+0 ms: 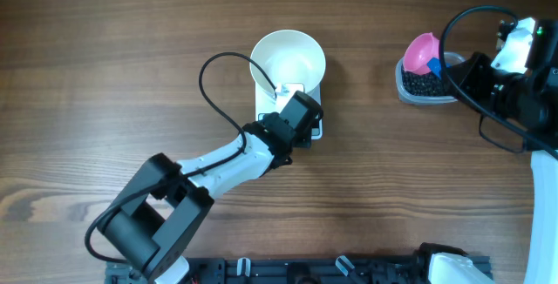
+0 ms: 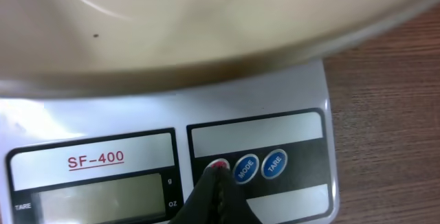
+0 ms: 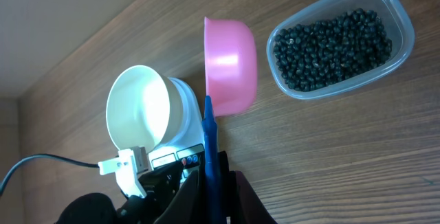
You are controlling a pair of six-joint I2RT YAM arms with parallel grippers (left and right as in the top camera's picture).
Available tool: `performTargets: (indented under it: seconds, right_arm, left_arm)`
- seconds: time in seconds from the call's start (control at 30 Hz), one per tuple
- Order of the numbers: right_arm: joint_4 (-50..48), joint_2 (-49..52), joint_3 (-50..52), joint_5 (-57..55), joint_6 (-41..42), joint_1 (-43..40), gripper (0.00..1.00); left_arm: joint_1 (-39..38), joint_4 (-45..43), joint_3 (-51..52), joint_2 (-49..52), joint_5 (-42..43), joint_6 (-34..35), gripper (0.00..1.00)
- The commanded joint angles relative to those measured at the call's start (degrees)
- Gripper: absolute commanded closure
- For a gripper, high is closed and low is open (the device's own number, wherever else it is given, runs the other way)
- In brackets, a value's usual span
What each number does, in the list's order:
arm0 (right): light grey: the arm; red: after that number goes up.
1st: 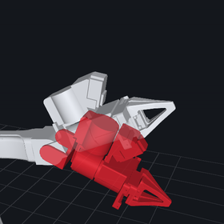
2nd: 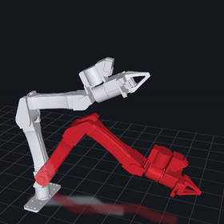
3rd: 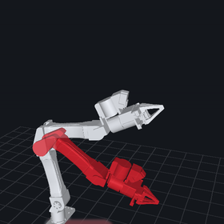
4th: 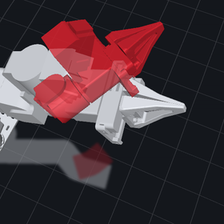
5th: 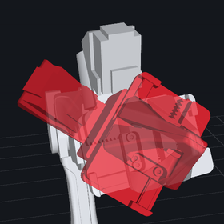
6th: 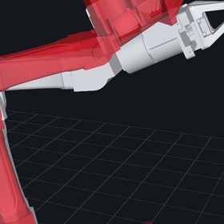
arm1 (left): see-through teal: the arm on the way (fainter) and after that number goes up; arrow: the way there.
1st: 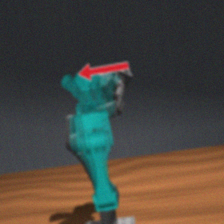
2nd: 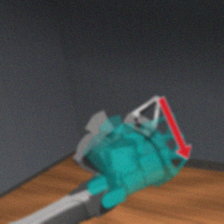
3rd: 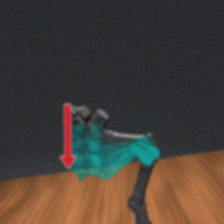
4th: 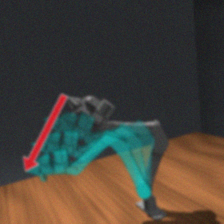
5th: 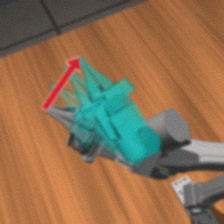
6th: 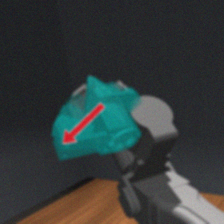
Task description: Scoop item into bowl and weigh 150g on scale
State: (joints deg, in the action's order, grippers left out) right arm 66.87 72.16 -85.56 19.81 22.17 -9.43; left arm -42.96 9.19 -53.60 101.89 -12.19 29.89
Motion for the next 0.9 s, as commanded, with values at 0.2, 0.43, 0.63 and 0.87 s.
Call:
performTargets:
  seconds: [0.2,0.43,0.63,0.87]
  right_arm:
    - [-0.11,0.02,-1.33,-0.96,-0.96,-0.07,0.96]
    - [-0.11,0.02,-1.33,-0.98,-0.96,-0.09,0.96]
    - [-0.09,0.02,-1.33,-0.98,-0.98,-0.09,0.96]
    - [-0.09,0.02,-1.33,-0.96,-0.96,-0.09,0.96]
  left_arm:
    - [0.48,-0.74,0.15,2.38,-1.01,0.57,0.96]
    - [0.48,-0.90,0.15,2.38,-2.29,0.61,0.96]
    - [0.48,-0.90,0.15,2.38,-2.51,0.61,0.96]
    - [0.48,-0.81,0.15,2.60,-2.49,0.59,0.96]
